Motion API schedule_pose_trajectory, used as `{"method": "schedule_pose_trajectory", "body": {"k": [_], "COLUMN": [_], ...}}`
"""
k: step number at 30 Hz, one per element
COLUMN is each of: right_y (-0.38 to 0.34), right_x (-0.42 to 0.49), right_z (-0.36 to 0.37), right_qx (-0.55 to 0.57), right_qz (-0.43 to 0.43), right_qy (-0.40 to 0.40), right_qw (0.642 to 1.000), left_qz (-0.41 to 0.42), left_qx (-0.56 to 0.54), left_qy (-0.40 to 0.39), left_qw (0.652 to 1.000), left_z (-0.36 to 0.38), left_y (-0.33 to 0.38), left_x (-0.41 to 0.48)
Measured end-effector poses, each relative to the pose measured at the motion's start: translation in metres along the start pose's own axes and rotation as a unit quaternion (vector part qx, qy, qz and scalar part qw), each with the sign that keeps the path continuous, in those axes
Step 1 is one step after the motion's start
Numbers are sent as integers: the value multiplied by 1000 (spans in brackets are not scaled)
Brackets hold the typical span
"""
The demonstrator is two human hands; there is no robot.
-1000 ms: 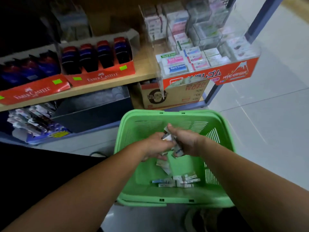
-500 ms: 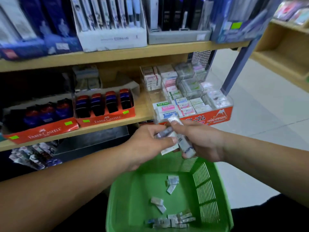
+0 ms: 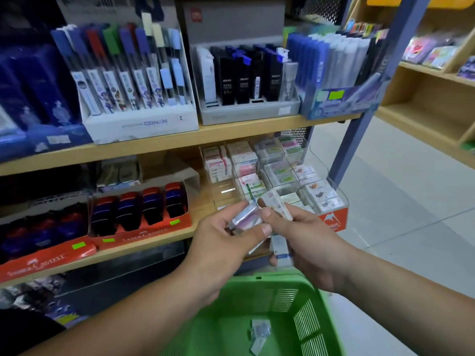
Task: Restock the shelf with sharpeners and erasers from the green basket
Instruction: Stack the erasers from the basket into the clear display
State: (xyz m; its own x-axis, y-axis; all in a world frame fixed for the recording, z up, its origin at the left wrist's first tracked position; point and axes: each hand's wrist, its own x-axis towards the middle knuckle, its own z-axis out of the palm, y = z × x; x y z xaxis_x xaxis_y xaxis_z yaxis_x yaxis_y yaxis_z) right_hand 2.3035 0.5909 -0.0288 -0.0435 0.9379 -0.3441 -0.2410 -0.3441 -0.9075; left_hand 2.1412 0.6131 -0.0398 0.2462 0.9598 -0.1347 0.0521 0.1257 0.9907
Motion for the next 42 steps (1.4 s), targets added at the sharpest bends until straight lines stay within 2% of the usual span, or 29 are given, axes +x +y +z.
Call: {"method": "schedule_pose_trajectory", "body": {"k": [6, 11, 15, 17, 24, 32, 39, 42], "right_y": [-15, -18, -14, -12, -16, -20, -19, -22], "right_x": [3, 4, 7, 7, 13, 18, 22, 24], "right_z": [-18, -23, -18, -13, -16, -33, -41, -41], "right_qx": [-3, 12, 3, 2, -16, -30, -67, -47], "right_qz": [-10, -20, -68, -82, -57, -93, -114, -122], "right_qy": [36, 52, 90, 111, 99, 69, 77, 68], "right_qw": [999, 998, 994, 990, 993, 993, 988, 989], "left_qz": [-16, 1, 2, -2, 6, 18, 20, 18], "left_qx": [-23, -12, -22, -34, -13, -33, -42, -54], "left_qy": [-58, -43, -30, -53, -97, -10, -10, -13], "left_qw": [998, 999, 999, 998, 995, 999, 999, 998], "left_z": [16, 19, 21, 26, 32, 30, 36, 36], "left_y": [7, 11, 9, 12, 20, 23, 20, 22], "left_x": [12, 17, 17, 15, 9, 23, 29, 32]}}
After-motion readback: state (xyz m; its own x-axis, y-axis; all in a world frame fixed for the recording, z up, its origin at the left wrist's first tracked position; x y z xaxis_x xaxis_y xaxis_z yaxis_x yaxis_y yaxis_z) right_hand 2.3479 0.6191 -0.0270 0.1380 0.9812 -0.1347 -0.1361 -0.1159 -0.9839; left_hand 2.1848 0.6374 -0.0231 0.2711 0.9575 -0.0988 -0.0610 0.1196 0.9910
